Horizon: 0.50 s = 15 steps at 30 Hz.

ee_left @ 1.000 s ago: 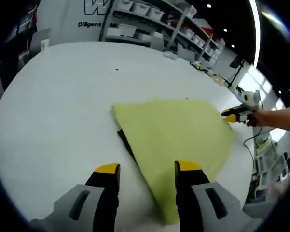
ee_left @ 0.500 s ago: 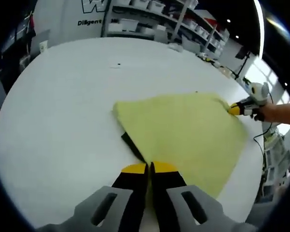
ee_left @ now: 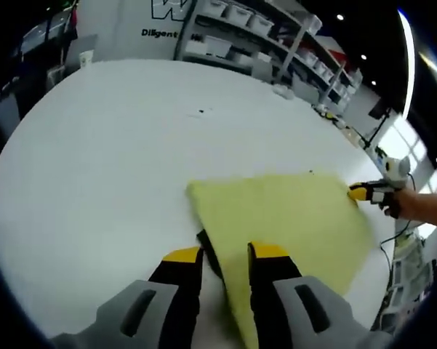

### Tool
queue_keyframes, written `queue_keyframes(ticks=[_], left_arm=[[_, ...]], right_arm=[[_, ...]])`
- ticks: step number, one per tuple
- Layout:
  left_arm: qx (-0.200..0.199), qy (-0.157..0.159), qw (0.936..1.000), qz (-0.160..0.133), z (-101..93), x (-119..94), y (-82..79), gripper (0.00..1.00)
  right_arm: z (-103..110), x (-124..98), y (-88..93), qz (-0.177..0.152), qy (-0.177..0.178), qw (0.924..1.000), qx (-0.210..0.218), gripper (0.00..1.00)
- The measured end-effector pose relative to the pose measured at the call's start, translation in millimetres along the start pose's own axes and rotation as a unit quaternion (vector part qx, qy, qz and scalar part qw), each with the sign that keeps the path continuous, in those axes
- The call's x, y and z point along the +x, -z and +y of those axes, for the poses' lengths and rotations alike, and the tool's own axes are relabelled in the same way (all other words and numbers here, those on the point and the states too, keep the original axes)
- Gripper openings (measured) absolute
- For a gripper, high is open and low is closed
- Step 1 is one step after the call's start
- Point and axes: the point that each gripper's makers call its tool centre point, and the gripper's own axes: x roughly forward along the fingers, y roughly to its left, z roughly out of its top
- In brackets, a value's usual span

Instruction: Fold the garment on the visible template until the final outline fits inside the template.

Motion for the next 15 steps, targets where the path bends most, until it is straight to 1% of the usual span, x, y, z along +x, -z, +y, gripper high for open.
queue_keyframes(ticks=[3,4,5,6,7,8,9,10,11,12,13,14,15], left_arm=[[0.006,-0.002,1.0,-0.001,-3.8,9,-7.8,0.27],[0.008,-0.007,0.9999,0.003,-3.0,13,-9.2,0.26],[0.008,-0.01,0.9999,0.008,-2.2,16,-8.6,0.24],[0.008,-0.013,0.9998,0.012,-0.6,18,-7.6,0.17],[0.015,-0.023,0.9994,0.019,3.4,19,-5.0,0.07],[0.023,-0.027,0.9991,0.024,5.8,20,-2.7,0.06],[0.023,-0.02,0.9995,0.011,5.2,21,-5.4,0.06],[0.025,-0.022,0.9994,0.012,5.9,19,-4.7,0.06],[0.038,-0.028,0.9988,0.009,8.6,19,-6.0,0.06],[0.041,-0.032,0.9986,0.002,11.1,17,-7.5,0.05],[0.03,-0.031,0.9991,0.0,12.2,17,-6.8,0.05],[0.015,-0.036,0.9992,-0.01,15.7,17,-8.6,0.05],[0.02,-0.036,0.9991,-0.01,15.1,16,-8.3,0.05]], right_arm=[[0,8,-6.0,-0.001,0.006,1.0,-0.002,0.1],[-2,12,-5.7,0.004,0.01,0.9999,-0.003,0.08],[-3,14,-4.2,0.009,0.014,0.9998,-0.012,0.03],[-6,15,-4.7,0.011,0.023,0.9992,-0.031,0.0],[-6,15,-3.5,0.014,0.028,0.9992,-0.026,0.0],[-6,16,-6.4,0.005,0.023,0.9995,-0.022,0.0],[-6,15,-6.2,0.005,0.023,0.9994,-0.026,0.0],[-8,14,-7.1,0.004,0.028,0.9984,-0.048,0.0],[-11,14,-7.0,-0.001,0.031,0.9987,-0.041,0.0],[-13,14,-8.6,-0.009,0.033,0.9989,-0.033,0.0],[-14,15,-8.8,-0.012,0.035,0.9987,-0.035,0.0],[-15,16,-9.9,-0.015,0.039,0.9982,-0.043,0.0],[-16,17,-11.0,-0.015,0.042,0.9977,-0.052,0.0]])
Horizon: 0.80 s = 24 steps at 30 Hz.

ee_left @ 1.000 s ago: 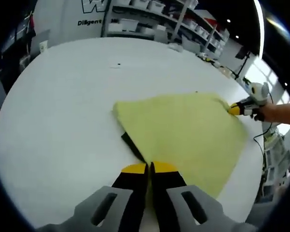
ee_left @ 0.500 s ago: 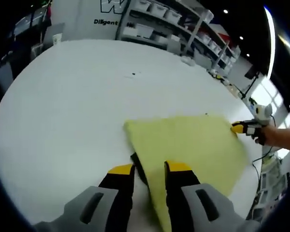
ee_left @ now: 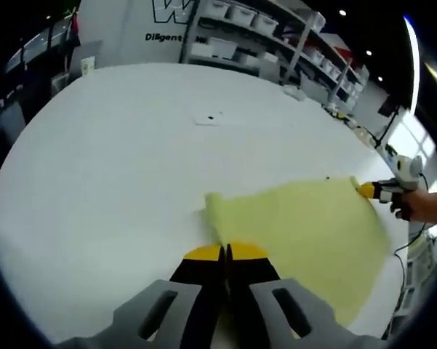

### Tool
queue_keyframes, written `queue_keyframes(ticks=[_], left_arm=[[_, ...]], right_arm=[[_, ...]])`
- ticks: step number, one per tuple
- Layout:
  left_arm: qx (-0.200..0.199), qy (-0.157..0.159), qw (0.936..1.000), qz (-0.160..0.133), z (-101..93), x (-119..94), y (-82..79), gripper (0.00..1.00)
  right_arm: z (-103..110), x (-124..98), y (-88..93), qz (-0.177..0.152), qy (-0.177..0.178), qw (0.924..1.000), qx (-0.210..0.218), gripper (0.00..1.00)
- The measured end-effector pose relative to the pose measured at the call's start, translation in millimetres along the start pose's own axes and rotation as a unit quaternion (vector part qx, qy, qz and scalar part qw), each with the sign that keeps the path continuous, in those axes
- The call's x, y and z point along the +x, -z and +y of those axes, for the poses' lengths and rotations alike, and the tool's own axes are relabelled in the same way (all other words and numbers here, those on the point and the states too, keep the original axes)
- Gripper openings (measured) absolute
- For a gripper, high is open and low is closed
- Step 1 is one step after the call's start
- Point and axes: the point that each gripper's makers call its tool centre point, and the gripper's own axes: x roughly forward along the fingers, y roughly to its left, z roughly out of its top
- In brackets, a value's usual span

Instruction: Fold the garment on the visible template until the final outline fits inside the template.

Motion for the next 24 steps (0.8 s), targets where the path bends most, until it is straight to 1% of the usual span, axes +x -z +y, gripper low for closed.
queue_keyframes(ticks=[3,4,5,6,7,8,9,10,11,13,14,15,16,17,18,19,22,23,24], left_arm=[[0.001,-0.003,1.0,-0.002,-0.6,1,-2.4,0.05],[-0.014,-0.003,0.9999,0.001,1.0,1,-2.9,0.05],[-0.02,-0.009,0.9998,0.001,3.1,1,-4.0,0.06],[-0.009,-0.008,0.9999,0.0,1.4,1,-3.6,0.06],[-0.009,-0.004,1.0,0.001,0.1,1,-2.8,0.07],[-0.014,-0.004,0.9999,0.003,-0.1,0,-2.2,0.11],[-0.025,-0.007,0.9997,-0.005,-2.1,-4,-3.3,0.19],[-0.033,-0.001,0.9994,-0.01,-4.9,-7,-3.3,0.23],[-0.042,0.008,0.9991,-0.006,-8.4,-10,0.4,0.25],[-0.037,0.006,0.9993,0.0,-9.1,-18,6.3,0.28],[-0.037,0.008,0.9993,0.004,-10.3,-21,8.8,0.28],[-0.039,0.022,0.9989,0.011,-17.9,-27,14.4,0.28],[-0.036,0.022,0.9991,0.01,-18.9,-28,15.2,0.3],[-0.02,0.019,0.9996,0.005,-21.3,-36,17.1,0.31],[-0.02,0.023,0.9995,0.008,-23.9,-39,20.7,0.3],[-0.023,0.024,0.9994,0.012,-25.3,-45,26.5,0.29],[-0.022,0.016,0.9993,0.024,-25.7,-55,40.2,0.27],[-0.025,0.014,0.9992,0.027,-26.5,-59,44.4,0.25],[-0.02,0.01,0.999,0.04,-28.4,-62,53.3,0.24]], right_arm=[[0,2,-3.3,0.004,0.003,1.0,0.003,0.0],[-1,2,-3.3,0.004,0.005,0.9999,0.011,0.0],[-1,2,-2.9,0.006,0.005,0.9999,0.014,0.0],[0,0,-3.7,0.002,0.004,0.9998,0.021,0.0],[1,-2,-11.6,-0.024,0.003,0.9991,0.034,0.03],[2,-7,-14.3,-0.034,0.001,0.9982,0.049,0.1],[5,-11,-12.5,-0.031,-0.007,0.9985,0.044,0.1],[7,-17,-8.6,-0.024,-0.009,0.999,0.037,0.07],[9,-20,-6.1,-0.021,-0.008,0.9992,0.034,0.06],[13,-30,-0.6,-0.024,-0.016,0.9986,0.044,0.09],[14,-33,2.2,-0.023,-0.016,0.9986,0.045,0.1],[15,-39,7.7,-0.021,-0.013,0.9986,0.046,0.09],[17,-43,10.8,-0.022,-0.013,0.9985,0.049,0.09],[20,-48,16.1,-0.023,-0.015,0.998,0.057,0.09],[21,-50,18.2,-0.022,-0.016,0.998,0.057,0.09],[24,-54,24.3,-0.019,-0.017,0.998,0.059,0.1],[33,-66,35.7,-0.02,-0.02,0.9973,0.068,0.1],[36,-68,38.5,-0.02,-0.02,0.9968,0.075,0.09],[42,-72,44.7,-0.015,-0.024,0.9956,0.089,0.1]])
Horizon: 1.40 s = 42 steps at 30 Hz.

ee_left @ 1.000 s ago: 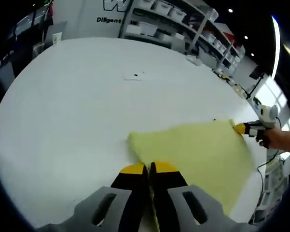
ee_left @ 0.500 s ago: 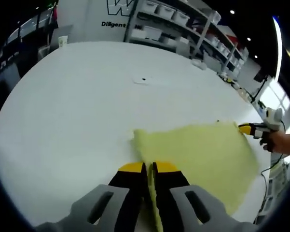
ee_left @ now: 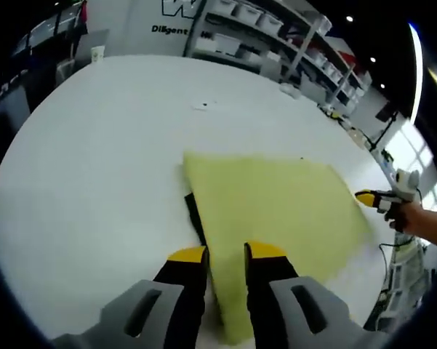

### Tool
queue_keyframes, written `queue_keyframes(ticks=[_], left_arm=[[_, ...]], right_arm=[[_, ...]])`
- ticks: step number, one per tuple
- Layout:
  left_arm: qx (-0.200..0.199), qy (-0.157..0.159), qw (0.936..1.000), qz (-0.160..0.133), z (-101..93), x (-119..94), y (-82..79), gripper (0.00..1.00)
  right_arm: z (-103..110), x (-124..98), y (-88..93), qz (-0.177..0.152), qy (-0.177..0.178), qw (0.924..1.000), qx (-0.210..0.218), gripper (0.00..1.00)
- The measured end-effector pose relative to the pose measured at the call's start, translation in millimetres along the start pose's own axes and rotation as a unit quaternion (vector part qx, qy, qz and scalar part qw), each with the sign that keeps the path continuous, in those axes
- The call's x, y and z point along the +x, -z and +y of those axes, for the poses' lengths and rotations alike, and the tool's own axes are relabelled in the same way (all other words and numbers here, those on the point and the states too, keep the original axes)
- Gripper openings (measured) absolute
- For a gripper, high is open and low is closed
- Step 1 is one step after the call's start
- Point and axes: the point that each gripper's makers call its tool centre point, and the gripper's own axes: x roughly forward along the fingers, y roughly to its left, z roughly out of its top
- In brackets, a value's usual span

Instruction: Fold the garment on the visible template until the final outline fits inside the template.

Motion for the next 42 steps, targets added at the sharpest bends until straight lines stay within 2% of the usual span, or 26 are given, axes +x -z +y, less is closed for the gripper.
queue_keyframes(ticks=[3,6,8,9,10,11,13,16,17,18,20,21,23,26,28,29,30,31,33,39,42], left_arm=[[0.014,-0.007,0.9998,0.012,-3.2,-4,14.7,0.2],[-0.015,-0.004,0.9997,0.019,-7.1,-5,24.2,0.2],[-0.01,-0.006,0.9996,0.026,-8.7,-4,29.4,0.17],[0.009,-0.013,0.9993,0.034,-8.1,-5,33.3,0.14],[0.019,-0.015,0.999,0.039,-8.0,-5,35.5,0.11],[0.012,-0.015,0.9991,0.038,-8.4,-5,36.7,0.08],[-0.002,-0.015,0.9992,0.036,-5.6,-5,35.8,0.07],[0.006,-0.015,0.9992,0.038,-4.7,-5,35.4,0.07],[0.011,-0.017,0.9991,0.037,-3.7,-6,35.0,0.06],[0.012,-0.018,0.9991,0.036,-3.0,-6,35.1,0.06],[0.002,-0.014,0.9994,0.031,-0.2,-6,35.4,0.06],[-0.025,-0.012,0.9992,0.027,1.3,-6,35.1,0.06],[-0.038,-0.009,0.9989,0.026,3.2,-6,34.8,0.06],[-0.043,-0.001,0.9986,0.032,-0.5,-8,37.5,0.07],[-0.027,-0.028,0.9988,0.03,8.8,-15,38.8,0.15],[-0.028,-0.048,0.9982,0.024,14.9,-19,39.0,0.23],[-0.034,-0.034,0.9985,0.025,10.8,-22,40.5,0.24],[-0.043,-0.024,0.9984,0.028,7.9,-25,44.9,0.24],[-0.037,-0.022,0.9986,0.031,3.7,-28,51.4,0.22],[-0.034,-0.015,0.9983,0.046,-8.5,-32,67.1,0.18],[-0.03,-0.014,0.9981,0.051,-12.5,-32,70.8,0.14]], right_arm=[[11,-7,16.5,0.012,0.001,0.9999,0.012,0.09],[17,-12,30.5,0.021,0.008,0.9992,0.032,0.12],[19,-14,36.5,0.02,0.01,0.9984,0.052,0.13],[22,-15,39.0,0.021,0.009,0.9983,0.053,0.14],[23,-16,40.2,0.022,0.008,0.9984,0.051,0.13],[25,-16,42.1,0.024,0.008,0.9986,0.046,0.1],[30,-16,48.5,0.037,0.002,0.9986,0.039,0.04],[30,-17,46.3,0.036,0.001,0.9989,0.03,0.01],[30,-17,47.3,0.04,-0.003,0.9991,0.015,0.0],[27,-18,45.3,0.034,-0.007,0.999,-0.027,0.0],[25,-20,47.1,0.032,-0.006,0.9993,-0.016,0.0],[22,-20,47.1,0.031,-0.003,0.9995,-0.009,0.0],[17,-21,48.9,0.034,0.007,0.9994,-0.007,0.0],[29,-23,46.3,0.032,-0.016,0.9985,0.042,0.0],[28,-29,44.1,0.03,-0.006,0.9994,0.014,0.01],[24,-31,42.7,0.022,0.005,0.999,0.038,0.09],[25,-32,41.0,0.011,0.003,0.9983,0.056,0.14],[24,-34,47.3,0.024,-0.001,0.9984,0.052,0.13],[28,-35,53.1,0.028,-0.005,0.9991,0.033,0.08],[37,-33,61.9,0.037,-0.014,0.9986,0.036,0.07],[39,-32,64.5,0.039,-0.017,0.9985,0.034,0.02]])
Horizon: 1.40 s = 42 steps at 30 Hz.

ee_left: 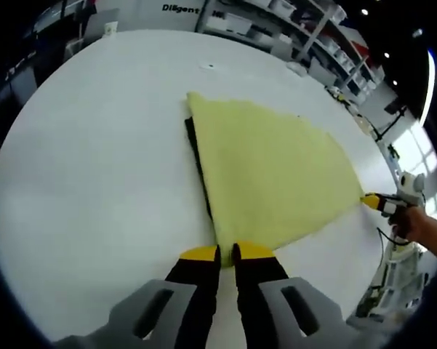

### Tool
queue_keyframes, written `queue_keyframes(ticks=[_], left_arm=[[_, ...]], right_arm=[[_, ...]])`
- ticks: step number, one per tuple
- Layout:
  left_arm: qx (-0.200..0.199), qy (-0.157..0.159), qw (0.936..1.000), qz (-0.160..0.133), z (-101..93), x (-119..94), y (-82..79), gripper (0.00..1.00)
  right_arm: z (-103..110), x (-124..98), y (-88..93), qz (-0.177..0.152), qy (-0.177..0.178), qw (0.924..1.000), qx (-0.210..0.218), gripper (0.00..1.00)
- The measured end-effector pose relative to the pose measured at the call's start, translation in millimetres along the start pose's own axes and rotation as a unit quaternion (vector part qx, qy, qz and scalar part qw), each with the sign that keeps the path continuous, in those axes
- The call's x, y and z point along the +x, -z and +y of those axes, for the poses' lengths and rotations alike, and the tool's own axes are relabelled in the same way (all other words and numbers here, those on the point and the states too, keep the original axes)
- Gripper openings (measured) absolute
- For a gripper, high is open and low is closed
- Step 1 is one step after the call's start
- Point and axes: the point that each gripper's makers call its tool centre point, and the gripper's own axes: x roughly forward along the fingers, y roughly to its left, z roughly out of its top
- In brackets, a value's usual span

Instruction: Fold the garment on the visible template until the final outline fits inside the template.

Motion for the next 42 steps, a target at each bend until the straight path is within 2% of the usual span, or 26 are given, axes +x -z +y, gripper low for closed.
queue_keyframes(ticks=[3,4,7,10,14,17,19,20,22,23,27,31,34,38,40,42], left_arm=[[-0.001,0.003,1.0,-0.001,3.0,0,-0.8,0.11],[-0.005,0.004,1.0,0.0,3.6,-1,-0.9,0.11],[-0.011,0.008,0.9999,-0.004,6.7,-1,-2.0,0.1],[-0.032,0.013,0.9993,-0.011,7.4,-2,-2.6,0.09],[-0.019,0.006,0.9997,-0.013,6.6,-2,-2.1,0.1],[-0.03,0.012,0.9994,-0.012,4.9,-3,0.2,0.13],[-0.021,-0.001,0.9995,-0.022,8.0,-8,-1.3,0.21],[-0.019,-0.008,0.9995,-0.023,10.2,-10,-0.5,0.25],[-0.025,-0.002,0.9994,-0.022,11.6,-12,4.1,0.28],[-0.022,-0.006,0.9995,-0.024,12.9,-14,6.0,0.28],[-0.003,-0.01,0.9986,-0.052,12.2,-22,3.0,0.38],[0.017,0.008,0.9967,-0.08,-3.0,-31,0.3,0.55],[0.035,0.017,0.9949,-0.093,-14.1,-37,0.3,0.61],[0.056,0.031,0.9924,-0.105,-29.3,-46,5.5,0.65],[0.076,0.044,0.9892,-0.118,-38.7,-52,8.9,0.68],[0.107,0.053,0.983,-0.14,-47.8,-60,9.9,0.76]], right_arm=[[0,0,1.4,0.003,-0.003,1.0,0.0,0.0],[0,0,1.2,0.004,-0.005,0.9998,-0.019,0.0],[-4,-1,1.0,0.002,-0.002,0.9994,-0.035,0.0],[-7,-4,1.5,-0.001,-0.001,0.9995,-0.03,0.0],[-7,-5,3.2,-0.002,0.003,0.9997,-0.022,0.0],[-2,-11,2.3,-0.005,-0.002,0.9998,-0.021,0.0],[1,-17,-1.0,-0.013,-0.001,0.9993,-0.035,0.0],[0,-21,-1.8,-0.015,0.004,0.9992,-0.037,0.02],[-1,-26,-4.0,-0.023,0.005,0.9991,-0.035,0.12],[-1,-30,-4.5,-0.026,0.005,0.9989,-0.039,0.13],[4,-40,-7.7,-0.042,0.003,0.9975,-0.057,0.21],[14,-48,-8.0,-0.053,-0.004,0.9953,-0.081,0.3],[22,-53,-7.7,-0.058,-0.005,0.9924,-0.108,0.44],[35,-60,-6.6,-0.067,-0.018,0.9904,-0.12,0.49],[44,-64,-6.1,-0.07,-0.027,0.9896,-0.123,0.53],[51,-68,-7.3,-0.08,-0.031,0.9865,-0.14,0.57]])
